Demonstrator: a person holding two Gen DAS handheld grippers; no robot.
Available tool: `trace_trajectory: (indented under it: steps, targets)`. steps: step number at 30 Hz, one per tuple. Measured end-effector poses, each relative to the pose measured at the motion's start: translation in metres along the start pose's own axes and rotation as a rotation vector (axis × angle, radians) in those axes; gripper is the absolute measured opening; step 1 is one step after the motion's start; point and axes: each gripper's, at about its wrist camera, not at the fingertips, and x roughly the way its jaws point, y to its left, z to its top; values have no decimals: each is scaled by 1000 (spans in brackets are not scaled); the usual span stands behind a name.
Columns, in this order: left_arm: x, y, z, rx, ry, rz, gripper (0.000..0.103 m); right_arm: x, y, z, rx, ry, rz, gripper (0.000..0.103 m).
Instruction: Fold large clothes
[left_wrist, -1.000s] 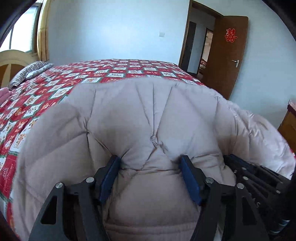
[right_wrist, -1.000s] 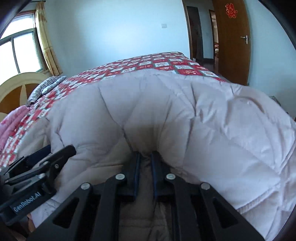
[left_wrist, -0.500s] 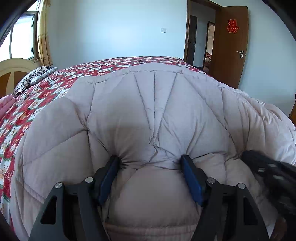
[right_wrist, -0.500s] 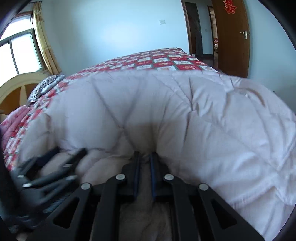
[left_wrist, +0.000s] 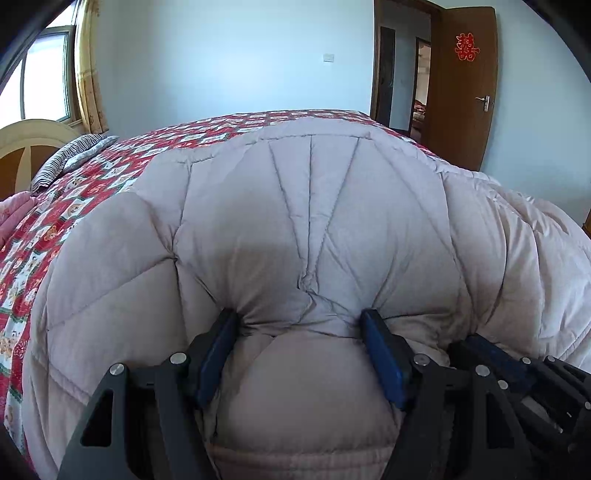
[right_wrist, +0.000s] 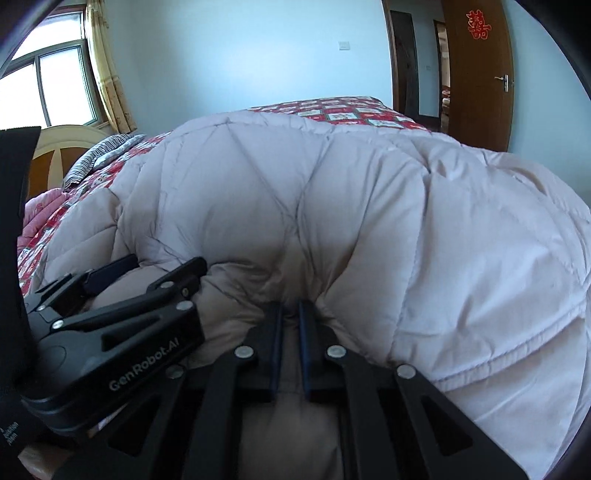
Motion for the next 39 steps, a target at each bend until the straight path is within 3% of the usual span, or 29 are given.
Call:
trace_trajectory:
  steps: [5,8,10,14,18,21,24,28,32,36,38,39]
  targets:
    - [-9,1,-2,7,2,-21,70,-3,-1,-3,-8,-12,-5,10]
    - [-42,14,-13,10,-20,-106,70,-4,1,-4,-12,-17,-8,10]
    - [-68,29,-26,-26,-46,-124,70,-3,2,-4,-11,-21,-5,10]
    - [-126,81,-71,-190,-100,-135,70,-4,1,-4,-3,-27,4,10]
    - [-154,127,-120,-451,-76,-125,73,-5,1,-3,-6,-33,1,10]
    - [-147,131,-136,-581,-56,-228,74,-6,2,-3,-14,-36,-9,10]
    - [-121,118,-129,-604,-1,-314,76,-6,3,-3,-23,-35,-18,10]
    - [-94,111,-107,-649,-33,-289,82,-5,0,-1,-15,-27,-7,10]
    - [-67,116,-88,-745,-69,-320,86,-3,6,-1,-36,-19,-33,10]
    - [-59,101,-77,-683,-104,-259,86,0,7,0,-44,-5,-40,10]
    - [-53,100,-72,-661,-99,-319,56,2,6,1,-33,5,-28,10]
    - [-49,103,-70,-688,-90,-391,44,2,5,1,-29,8,-25,10]
